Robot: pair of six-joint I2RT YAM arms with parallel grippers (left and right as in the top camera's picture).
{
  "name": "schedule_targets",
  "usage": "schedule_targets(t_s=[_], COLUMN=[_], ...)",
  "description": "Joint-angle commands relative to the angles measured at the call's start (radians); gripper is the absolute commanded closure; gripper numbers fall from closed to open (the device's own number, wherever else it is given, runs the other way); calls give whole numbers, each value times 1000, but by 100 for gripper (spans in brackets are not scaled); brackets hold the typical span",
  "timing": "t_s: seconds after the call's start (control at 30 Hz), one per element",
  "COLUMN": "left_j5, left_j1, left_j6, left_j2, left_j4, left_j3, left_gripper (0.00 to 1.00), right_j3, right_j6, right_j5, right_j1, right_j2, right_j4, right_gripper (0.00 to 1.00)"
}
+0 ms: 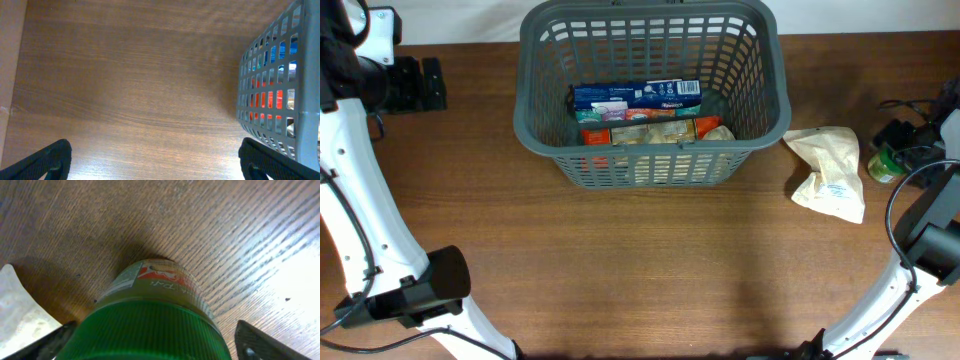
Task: Pack container
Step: 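Close the right gripper around the green-lidded jar and lift it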
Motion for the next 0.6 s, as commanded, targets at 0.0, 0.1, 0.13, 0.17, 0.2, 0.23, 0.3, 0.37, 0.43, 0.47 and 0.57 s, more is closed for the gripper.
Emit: schedule_targets(t_s=[0.0,0.1,0.13,0.17,0.2,0.23,0.3,0.37,0.43,0.47,0.57], left_j5=[-3,-3,-3,-3,-3,-3,-3,-3,-3,-3,-3], left_j1=[0,0,0,0,0,0,0,0,0,0,0], left_j6=[-12,-12,-12,-12,-12,-12,-12,-12,-12,-12,-12], left_j2=[-3,-3,-3,-3,-3,-3,-3,-3,-3,-3,-3], left_j4=[-1,-1,0,-1,0,-1,0,-1,-1,-1,0], left_j3=[-5,-5,-5,-5,-5,-5,-5,-5,-5,-5,-5], left_gripper=[1,1,1,1,1,1,1,1,1,1,1], right_j3=[-6,-6,-6,-6,-6,-6,-6,-6,-6,-6,-6], right_j6=[12,12,12,12,12,12,12,12,12,12,13], right_j5=[-1,-1,0,3,3,3,9,18,22,22,22], right_j1=[-6,-6,-6,-6,-6,-6,-6,-6,-6,-6,-7], right_j2=[2,2,2,2,2,2,2,2,2,2,2], right_j4=[2,1,1,1,1,1,1,1,2,2,2], right_gripper=[16,17,16,17,17,18,18,18,18,18,21])
